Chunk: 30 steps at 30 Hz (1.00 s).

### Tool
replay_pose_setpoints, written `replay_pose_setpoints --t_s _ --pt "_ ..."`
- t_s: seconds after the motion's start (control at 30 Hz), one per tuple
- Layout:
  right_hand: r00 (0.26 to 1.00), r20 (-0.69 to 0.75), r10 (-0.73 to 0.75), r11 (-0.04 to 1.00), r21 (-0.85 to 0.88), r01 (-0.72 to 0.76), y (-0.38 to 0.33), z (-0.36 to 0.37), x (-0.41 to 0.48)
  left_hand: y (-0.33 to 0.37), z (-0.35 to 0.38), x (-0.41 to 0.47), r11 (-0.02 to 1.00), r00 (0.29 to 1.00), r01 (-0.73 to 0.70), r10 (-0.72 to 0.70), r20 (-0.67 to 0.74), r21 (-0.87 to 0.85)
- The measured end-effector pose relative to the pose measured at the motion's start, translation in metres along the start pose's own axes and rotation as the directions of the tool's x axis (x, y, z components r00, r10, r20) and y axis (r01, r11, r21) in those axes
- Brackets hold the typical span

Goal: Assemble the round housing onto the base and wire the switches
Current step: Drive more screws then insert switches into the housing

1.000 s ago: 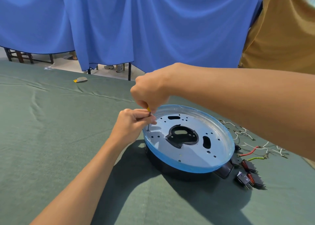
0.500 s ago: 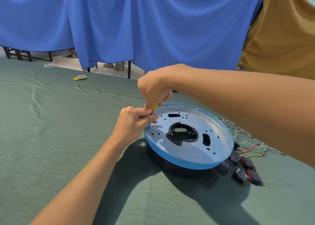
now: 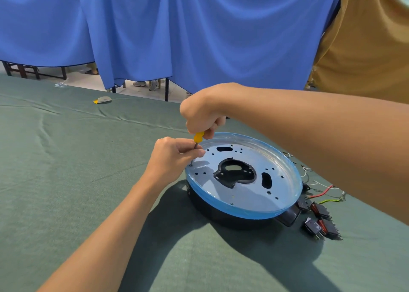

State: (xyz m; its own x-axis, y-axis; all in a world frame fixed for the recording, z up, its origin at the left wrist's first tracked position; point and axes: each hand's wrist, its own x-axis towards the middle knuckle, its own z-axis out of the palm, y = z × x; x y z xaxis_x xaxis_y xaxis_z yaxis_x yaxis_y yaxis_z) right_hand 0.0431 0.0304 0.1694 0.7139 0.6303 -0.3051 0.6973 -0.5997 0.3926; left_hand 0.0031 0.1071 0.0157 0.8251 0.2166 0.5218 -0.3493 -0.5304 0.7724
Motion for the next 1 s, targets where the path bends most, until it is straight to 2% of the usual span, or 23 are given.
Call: replay_pose_setpoints --t_s 0.1,0.23,0.33,0.43,0.5,0.63,0.8,0.87,0.93,1.0 --pt "0.996 -0.062 -0.069 0.995 0.066 0.073 0.006 -0.003 -0.005 0.000 0.000 0.001 0.999 0.999 0.026 -0.026 0.020 -0.038" --pt "0.969 -0.169 -0.182 0.983 -0.053 0.176 0.014 -0.004 -0.008 -0.003 -0.002 0.004 0.999 0.993 0.054 -0.053 0.102 -0.001" --pt "0.973 -0.165 -0.161 0.987 -0.045 0.156 0.014 0.002 -0.005 -0.002 -0.002 0.002 0.999 0.993 0.039 -0.039 0.109 0.002" --pt "0.989 -0.099 -0.113 0.990 0.072 0.120 0.013 0.005 -0.002 0.000 -0.002 0.000 1.000 1.000 -0.006 0.006 0.010 -0.019" --pt "0.992 -0.090 -0.092 0.992 0.077 0.099 0.013 0.005 -0.002 0.000 -0.001 0.001 1.000 1.000 -0.005 0.005 -0.003 -0.020" --pt "0.980 -0.159 -0.121 0.992 0.020 0.126 0.016 0.001 -0.007 -0.001 -0.002 0.003 0.996 0.996 0.082 -0.080 0.046 -0.039" --pt "0.961 -0.219 -0.166 0.986 -0.055 0.158 0.015 0.001 -0.005 -0.004 -0.004 0.003 0.998 0.990 0.059 -0.057 0.126 -0.010" --pt "0.970 -0.201 -0.136 0.991 -0.017 0.136 0.014 0.003 -0.003 -0.006 -0.004 0.002 0.996 0.989 0.052 -0.041 0.144 -0.075" --pt "0.982 -0.161 -0.095 0.993 0.047 0.104 0.012 0.006 0.001 -0.008 -0.005 0.002 0.968 0.989 0.075 -0.042 0.139 -0.239" --pt "0.992 -0.115 -0.056 0.995 0.081 0.065 0.012 0.007 0.002 -0.015 -0.006 0.003 0.889 0.989 0.150 -0.137 0.062 -0.432"
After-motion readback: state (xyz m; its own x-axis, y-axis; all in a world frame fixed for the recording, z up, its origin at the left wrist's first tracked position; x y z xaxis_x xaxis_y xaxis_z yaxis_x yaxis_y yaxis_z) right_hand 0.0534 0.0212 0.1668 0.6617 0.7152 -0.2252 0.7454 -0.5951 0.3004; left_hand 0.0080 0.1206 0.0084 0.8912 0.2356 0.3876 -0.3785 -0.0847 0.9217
